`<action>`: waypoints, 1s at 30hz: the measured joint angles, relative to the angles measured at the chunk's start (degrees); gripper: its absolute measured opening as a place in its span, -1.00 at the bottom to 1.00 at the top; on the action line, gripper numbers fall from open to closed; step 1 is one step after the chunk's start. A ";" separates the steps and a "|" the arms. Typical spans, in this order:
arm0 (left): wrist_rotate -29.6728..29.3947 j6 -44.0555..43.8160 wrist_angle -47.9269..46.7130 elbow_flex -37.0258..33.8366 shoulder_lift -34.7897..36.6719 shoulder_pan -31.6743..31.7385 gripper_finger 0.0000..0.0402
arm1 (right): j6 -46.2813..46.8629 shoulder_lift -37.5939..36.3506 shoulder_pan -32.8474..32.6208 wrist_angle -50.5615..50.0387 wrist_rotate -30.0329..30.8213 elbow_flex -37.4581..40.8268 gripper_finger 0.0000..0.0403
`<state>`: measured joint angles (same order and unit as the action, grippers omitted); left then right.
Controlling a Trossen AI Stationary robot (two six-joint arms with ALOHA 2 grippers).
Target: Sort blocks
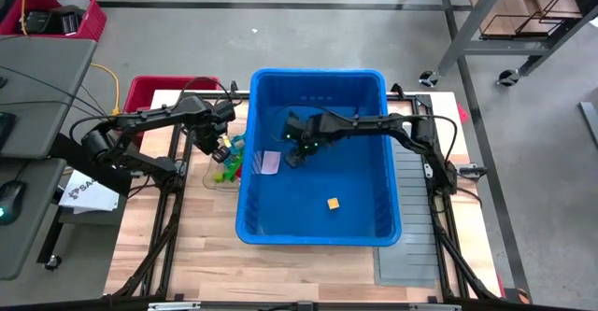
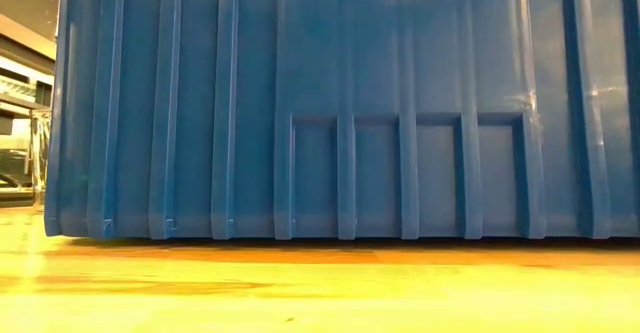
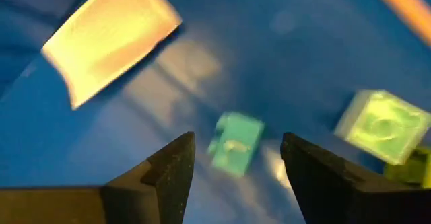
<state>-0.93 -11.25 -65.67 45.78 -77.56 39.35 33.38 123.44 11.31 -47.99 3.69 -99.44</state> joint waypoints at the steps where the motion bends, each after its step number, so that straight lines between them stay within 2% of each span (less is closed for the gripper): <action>1: -0.02 -0.06 0.09 0.00 0.00 0.00 -1.00 | 1.32 0.00 -0.33 0.54 2.50 0.00 0.06; 3: 0.00 -0.06 0.19 0.00 0.00 0.00 -1.00 | 3.22 -0.02 -0.65 1.62 4.86 -0.04 0.06; 12: 0.04 -0.10 0.33 0.00 0.00 0.00 -1.00 | 11.55 1.44 -1.59 -0.74 5.81 -0.04 0.06; 17: 0.15 -0.13 0.35 0.00 0.00 0.00 -1.00 | 11.75 3.88 -2.55 -0.05 3.76 -0.04 0.06; 22: 0.15 -0.15 0.40 0.00 0.00 0.00 -1.00 | 11.71 5.67 -3.06 -0.57 5.17 -0.04 0.03; 25: 0.17 -0.16 0.37 0.00 0.00 0.00 -1.00 | 11.66 5.68 -3.19 -0.61 7.78 -0.04 -0.13; 30: 0.17 -0.15 0.42 0.01 0.00 0.00 -1.00 | 10.44 4.61 -3.12 -0.61 11.18 -0.07 -0.64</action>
<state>-0.75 -11.40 -65.25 45.79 -77.56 39.35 43.82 128.05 8.19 -48.60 14.87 -99.51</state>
